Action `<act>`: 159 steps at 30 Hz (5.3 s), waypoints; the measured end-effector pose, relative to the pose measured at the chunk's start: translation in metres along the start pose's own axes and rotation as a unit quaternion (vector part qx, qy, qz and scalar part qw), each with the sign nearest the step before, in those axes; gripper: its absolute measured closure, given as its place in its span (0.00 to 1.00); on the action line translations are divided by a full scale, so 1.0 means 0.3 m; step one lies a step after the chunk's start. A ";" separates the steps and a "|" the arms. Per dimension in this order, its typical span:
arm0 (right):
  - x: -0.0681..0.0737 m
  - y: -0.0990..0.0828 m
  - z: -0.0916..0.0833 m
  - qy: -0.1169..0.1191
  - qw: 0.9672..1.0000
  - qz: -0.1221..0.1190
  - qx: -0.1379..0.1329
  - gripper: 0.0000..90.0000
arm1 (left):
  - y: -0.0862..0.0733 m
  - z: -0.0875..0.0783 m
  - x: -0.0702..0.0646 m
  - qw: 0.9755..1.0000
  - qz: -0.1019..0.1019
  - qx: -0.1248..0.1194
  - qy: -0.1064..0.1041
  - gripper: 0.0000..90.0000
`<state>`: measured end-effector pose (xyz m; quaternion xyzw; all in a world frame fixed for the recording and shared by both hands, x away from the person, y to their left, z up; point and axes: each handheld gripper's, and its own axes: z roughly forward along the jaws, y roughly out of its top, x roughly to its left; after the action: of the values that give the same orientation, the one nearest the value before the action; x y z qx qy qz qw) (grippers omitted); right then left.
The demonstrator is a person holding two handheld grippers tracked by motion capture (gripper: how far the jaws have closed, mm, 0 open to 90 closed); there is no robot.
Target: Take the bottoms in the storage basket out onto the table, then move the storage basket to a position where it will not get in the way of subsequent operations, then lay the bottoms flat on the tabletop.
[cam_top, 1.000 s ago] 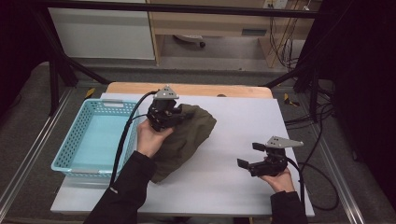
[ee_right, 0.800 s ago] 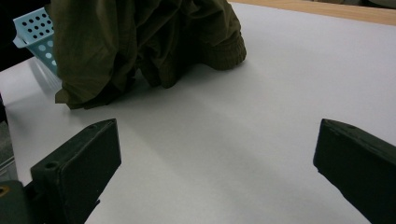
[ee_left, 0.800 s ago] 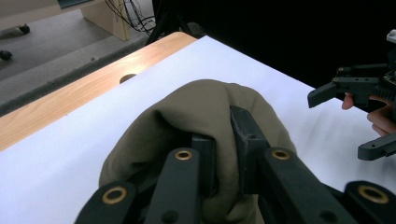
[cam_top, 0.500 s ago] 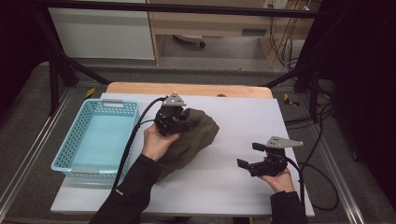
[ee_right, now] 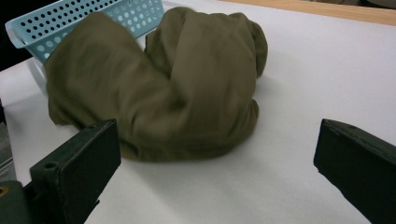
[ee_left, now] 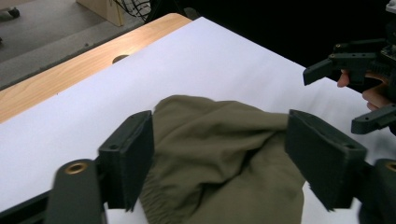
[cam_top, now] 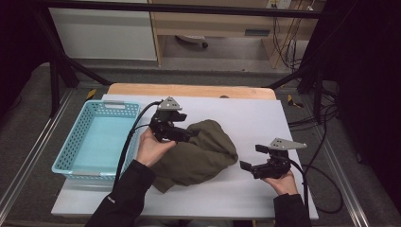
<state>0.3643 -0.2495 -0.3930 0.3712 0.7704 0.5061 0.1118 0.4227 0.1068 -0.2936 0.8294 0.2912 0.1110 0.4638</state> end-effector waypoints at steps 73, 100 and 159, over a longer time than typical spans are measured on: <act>0.088 0.016 0.095 0.009 0.999 -0.011 0.034 0.06 | -0.379 -0.047 -0.012 0.991 0.003 0.135 -0.011 0.70; 0.266 0.049 0.209 0.008 0.998 -0.038 0.054 0.49 | -0.407 -0.039 -0.055 0.991 0.002 0.131 0.003 0.98; 0.017 0.059 0.119 -0.138 0.987 -0.023 0.076 0.84 | -0.402 -0.129 0.018 0.996 -0.047 0.074 0.033 0.11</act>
<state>0.3883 -0.2174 -0.3934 0.4271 0.7921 0.3874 0.2002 0.3637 0.1855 -0.3734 0.8428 0.3518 0.0944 0.3962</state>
